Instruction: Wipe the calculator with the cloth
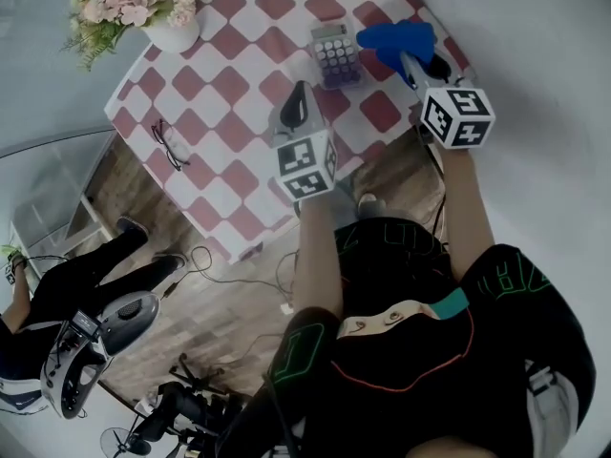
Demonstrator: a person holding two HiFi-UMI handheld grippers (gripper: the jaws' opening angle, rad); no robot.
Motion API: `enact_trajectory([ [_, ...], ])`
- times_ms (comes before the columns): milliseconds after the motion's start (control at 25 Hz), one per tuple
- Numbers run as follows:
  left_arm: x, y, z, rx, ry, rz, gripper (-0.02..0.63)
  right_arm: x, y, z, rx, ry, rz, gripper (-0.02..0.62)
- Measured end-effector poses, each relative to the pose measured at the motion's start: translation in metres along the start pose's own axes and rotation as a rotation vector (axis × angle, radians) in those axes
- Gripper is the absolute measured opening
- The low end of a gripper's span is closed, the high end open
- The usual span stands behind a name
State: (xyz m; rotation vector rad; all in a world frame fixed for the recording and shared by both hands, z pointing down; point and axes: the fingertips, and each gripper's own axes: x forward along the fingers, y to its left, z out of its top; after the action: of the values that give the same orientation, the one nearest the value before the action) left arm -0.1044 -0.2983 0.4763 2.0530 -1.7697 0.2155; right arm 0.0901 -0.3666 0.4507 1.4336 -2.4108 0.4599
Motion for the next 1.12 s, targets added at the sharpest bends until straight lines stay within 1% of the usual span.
enact_trajectory([
  [120,0.01,0.007,0.004,-0.012,-0.002,-0.014,0.011,0.017,0.003,0.008,-0.045,0.007,-0.007,0.074],
  [280,0.017,0.015,0.002,-0.036,0.011,-0.026,0.011,0.041,-0.004,0.014,-0.067,0.015,-0.036,0.074],
  [600,0.025,0.036,0.001,-0.053,0.031,0.007,0.011,0.101,0.018,0.015,-0.215,0.069,0.042,0.074],
  [760,0.03,0.037,-0.002,-0.046,0.044,0.01,0.011,0.131,0.032,0.016,-0.335,0.085,0.098,0.074],
  [920,0.035,0.036,-0.005,-0.042,0.057,0.012,0.011,0.156,0.054,0.011,-0.485,0.116,0.168,0.074],
  [1000,0.037,0.034,-0.006,-0.043,0.061,0.012,0.011,0.164,0.067,0.003,-0.579,0.139,0.22,0.074],
  [1120,0.039,0.033,-0.006,-0.046,0.06,0.015,0.011,0.168,0.087,-0.016,-0.709,0.191,0.327,0.074],
])
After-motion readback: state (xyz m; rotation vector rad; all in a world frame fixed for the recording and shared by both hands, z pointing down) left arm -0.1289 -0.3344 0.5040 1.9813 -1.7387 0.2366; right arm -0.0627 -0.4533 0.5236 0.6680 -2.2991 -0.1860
